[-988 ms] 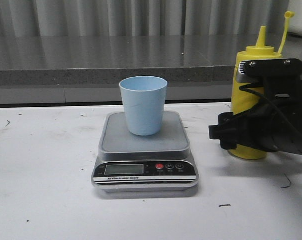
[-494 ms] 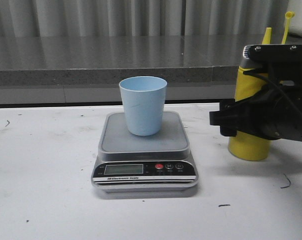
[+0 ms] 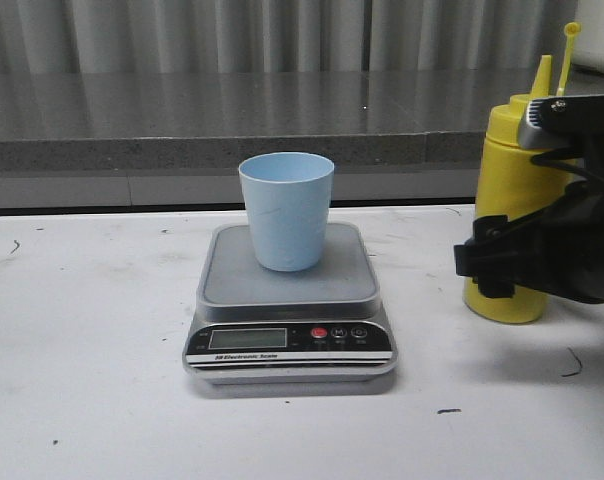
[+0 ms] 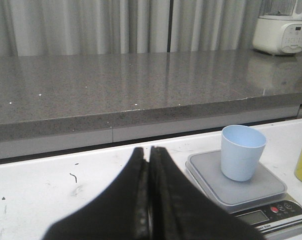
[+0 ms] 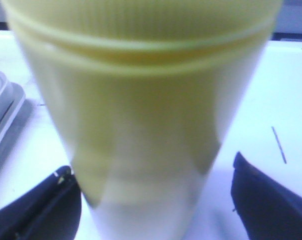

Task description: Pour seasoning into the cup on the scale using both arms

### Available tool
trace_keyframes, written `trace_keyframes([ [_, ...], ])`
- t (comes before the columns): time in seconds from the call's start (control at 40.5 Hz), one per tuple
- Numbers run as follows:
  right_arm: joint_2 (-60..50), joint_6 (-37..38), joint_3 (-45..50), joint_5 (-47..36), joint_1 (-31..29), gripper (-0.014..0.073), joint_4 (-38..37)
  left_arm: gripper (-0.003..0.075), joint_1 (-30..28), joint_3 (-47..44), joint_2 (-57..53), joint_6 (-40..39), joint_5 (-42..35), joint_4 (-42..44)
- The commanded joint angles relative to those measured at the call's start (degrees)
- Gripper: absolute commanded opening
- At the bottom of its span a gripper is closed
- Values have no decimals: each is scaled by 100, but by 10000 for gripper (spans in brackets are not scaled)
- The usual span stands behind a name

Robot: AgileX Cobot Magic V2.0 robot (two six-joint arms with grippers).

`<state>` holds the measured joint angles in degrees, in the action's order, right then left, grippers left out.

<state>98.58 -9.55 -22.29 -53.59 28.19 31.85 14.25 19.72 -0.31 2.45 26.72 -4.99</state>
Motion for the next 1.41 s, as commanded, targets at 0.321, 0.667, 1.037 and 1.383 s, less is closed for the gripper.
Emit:
trace_keyframes([
  [0.321, -1816, 2, 787, -356, 18, 617, -450, -20, -12, 134, -76, -49, -455, -60],
  [0.667, -4228, -701, 752, 1822, 18, 117, -444, -20, -12, 134, -76, -49, -455, -60],
  [1.037, -7096, -1117, 589, 3118, 12, -67, -444, -20, -12, 134, -76, -49, -455, -60],
  [1.383, -8238, -1117, 589, 3214, 12, -67, -440, -20, -12, 134, -76, -49, -455, -60],
])
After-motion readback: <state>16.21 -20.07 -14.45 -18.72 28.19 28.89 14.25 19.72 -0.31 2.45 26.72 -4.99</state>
